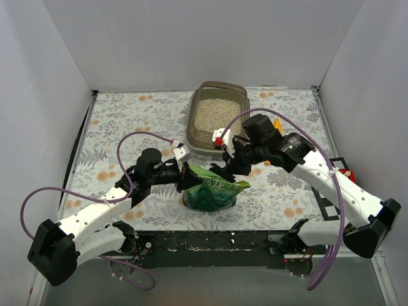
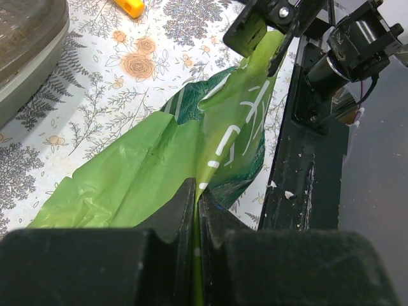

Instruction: Fill the litter box with clean litter

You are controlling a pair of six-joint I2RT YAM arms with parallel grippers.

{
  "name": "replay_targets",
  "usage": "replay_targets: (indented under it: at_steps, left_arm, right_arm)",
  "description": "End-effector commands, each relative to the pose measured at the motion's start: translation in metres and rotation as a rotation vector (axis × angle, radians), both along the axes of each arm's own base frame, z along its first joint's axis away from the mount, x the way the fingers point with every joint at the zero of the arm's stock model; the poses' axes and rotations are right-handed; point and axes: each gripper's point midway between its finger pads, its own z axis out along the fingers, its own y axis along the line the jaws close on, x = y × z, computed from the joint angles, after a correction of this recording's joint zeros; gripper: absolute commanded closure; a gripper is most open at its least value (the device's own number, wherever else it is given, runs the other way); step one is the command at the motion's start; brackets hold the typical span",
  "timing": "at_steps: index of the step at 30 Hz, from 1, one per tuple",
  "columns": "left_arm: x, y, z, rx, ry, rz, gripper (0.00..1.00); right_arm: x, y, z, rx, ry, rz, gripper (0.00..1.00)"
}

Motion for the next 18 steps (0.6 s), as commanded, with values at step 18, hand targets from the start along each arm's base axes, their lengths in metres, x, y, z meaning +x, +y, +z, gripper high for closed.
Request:
replay_targets:
  at_steps: [18]
  left_arm:
    - [0.000,0.005,-0.020,0.073,0.065,0.028,1.00]
  right_arm:
    - [-0.008,0.002,0.038,0.071,-0.073,0.000,0.99]
